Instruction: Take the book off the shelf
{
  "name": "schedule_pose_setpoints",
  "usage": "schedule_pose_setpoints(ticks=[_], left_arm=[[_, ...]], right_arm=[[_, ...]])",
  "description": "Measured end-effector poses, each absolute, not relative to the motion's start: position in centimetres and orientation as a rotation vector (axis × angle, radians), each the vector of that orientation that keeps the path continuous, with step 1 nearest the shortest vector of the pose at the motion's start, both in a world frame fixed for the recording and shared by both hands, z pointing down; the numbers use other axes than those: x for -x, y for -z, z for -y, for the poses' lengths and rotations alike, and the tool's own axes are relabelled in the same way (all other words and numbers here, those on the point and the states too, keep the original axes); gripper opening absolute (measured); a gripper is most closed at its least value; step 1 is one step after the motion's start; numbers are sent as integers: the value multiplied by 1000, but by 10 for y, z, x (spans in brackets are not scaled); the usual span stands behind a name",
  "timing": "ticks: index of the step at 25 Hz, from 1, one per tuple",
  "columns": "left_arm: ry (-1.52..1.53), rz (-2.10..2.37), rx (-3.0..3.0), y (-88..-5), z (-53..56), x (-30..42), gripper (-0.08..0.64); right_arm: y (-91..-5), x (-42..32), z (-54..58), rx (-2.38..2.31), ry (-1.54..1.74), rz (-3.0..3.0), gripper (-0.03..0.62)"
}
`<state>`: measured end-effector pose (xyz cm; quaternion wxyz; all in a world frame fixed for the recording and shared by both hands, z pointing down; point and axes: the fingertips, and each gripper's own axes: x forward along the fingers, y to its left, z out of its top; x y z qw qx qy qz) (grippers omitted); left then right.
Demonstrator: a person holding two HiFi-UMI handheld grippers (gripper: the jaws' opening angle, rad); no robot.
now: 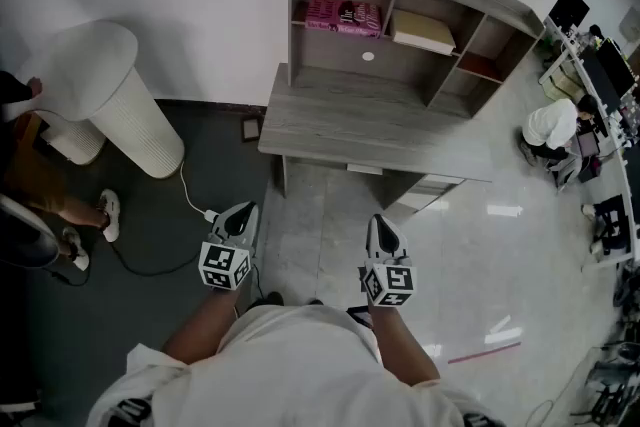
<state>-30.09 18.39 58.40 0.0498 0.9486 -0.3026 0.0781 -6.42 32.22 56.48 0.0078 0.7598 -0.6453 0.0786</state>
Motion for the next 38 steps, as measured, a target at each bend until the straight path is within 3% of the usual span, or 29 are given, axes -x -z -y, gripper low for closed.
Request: schedule_pose_setpoints(ticks=[23,38], left_arm=[[-207,927,-2861,-585,-232,239,17],[-129,920,-2813,-589,-155,197,17]], right_arm=[[-570,20,-355,-2347,-276,2217,14],[-565,-6,-280,-2278,-260,2298,14]])
